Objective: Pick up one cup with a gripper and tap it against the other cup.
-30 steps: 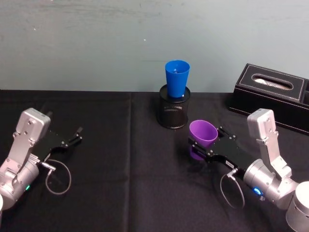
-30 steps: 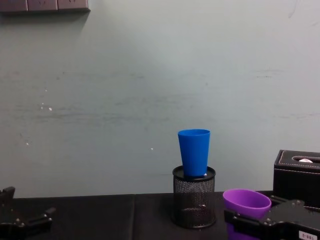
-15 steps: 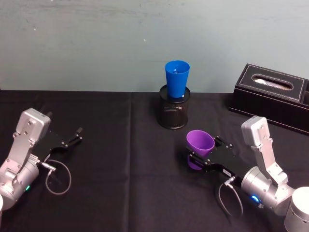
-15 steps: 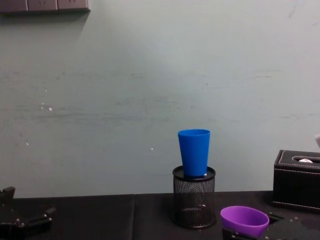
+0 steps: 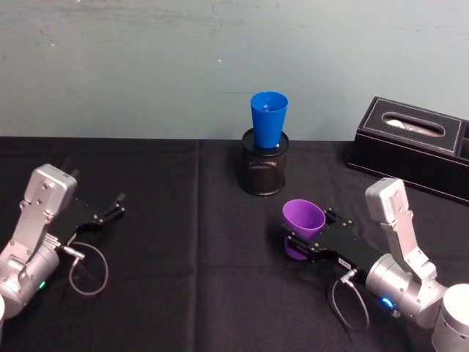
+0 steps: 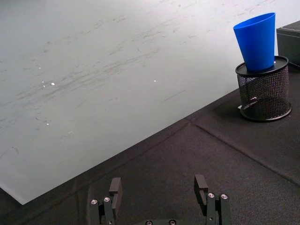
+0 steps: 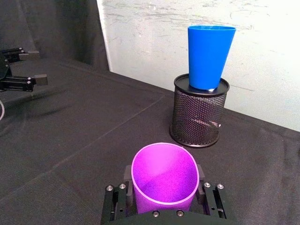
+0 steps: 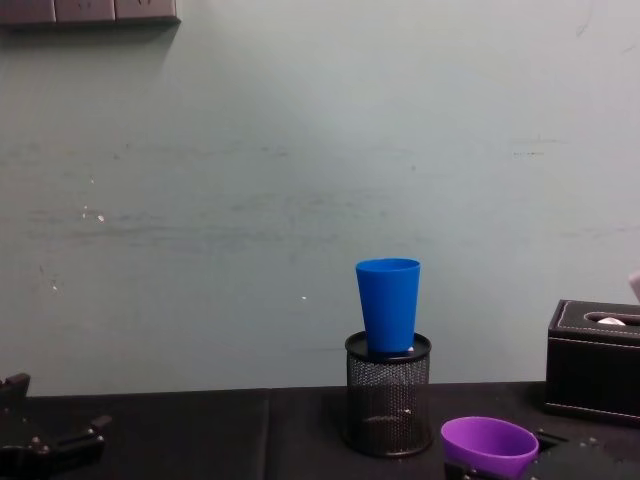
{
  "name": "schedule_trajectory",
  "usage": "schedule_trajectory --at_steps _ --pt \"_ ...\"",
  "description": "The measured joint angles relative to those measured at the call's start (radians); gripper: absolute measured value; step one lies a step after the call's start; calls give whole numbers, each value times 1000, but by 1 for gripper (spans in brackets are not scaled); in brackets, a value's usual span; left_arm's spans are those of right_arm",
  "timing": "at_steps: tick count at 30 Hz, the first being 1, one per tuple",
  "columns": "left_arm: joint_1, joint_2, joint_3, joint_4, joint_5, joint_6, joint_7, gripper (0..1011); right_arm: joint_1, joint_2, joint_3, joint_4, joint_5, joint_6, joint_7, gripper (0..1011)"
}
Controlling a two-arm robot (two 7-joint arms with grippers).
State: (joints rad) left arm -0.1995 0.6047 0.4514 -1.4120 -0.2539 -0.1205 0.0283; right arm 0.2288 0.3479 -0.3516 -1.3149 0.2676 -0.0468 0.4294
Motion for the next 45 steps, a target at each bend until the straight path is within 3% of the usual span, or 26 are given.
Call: schedule_trajectory --at_steps 6,16,30,45 --pt "0 0 0 0 0 0 0 1012 0 0 0 0 0 0 -1 736" --pt "0 0 0 0 0 0 0 1011 0 0 1 0 1 0 -1 996" --pt "0 0 0 0 0 0 0 1011 -1 -1 7 -3 5 -14 -2 1003" --pt "0 0 0 0 0 0 0 1011 -11 1 30 -28 72 -83 44 1003"
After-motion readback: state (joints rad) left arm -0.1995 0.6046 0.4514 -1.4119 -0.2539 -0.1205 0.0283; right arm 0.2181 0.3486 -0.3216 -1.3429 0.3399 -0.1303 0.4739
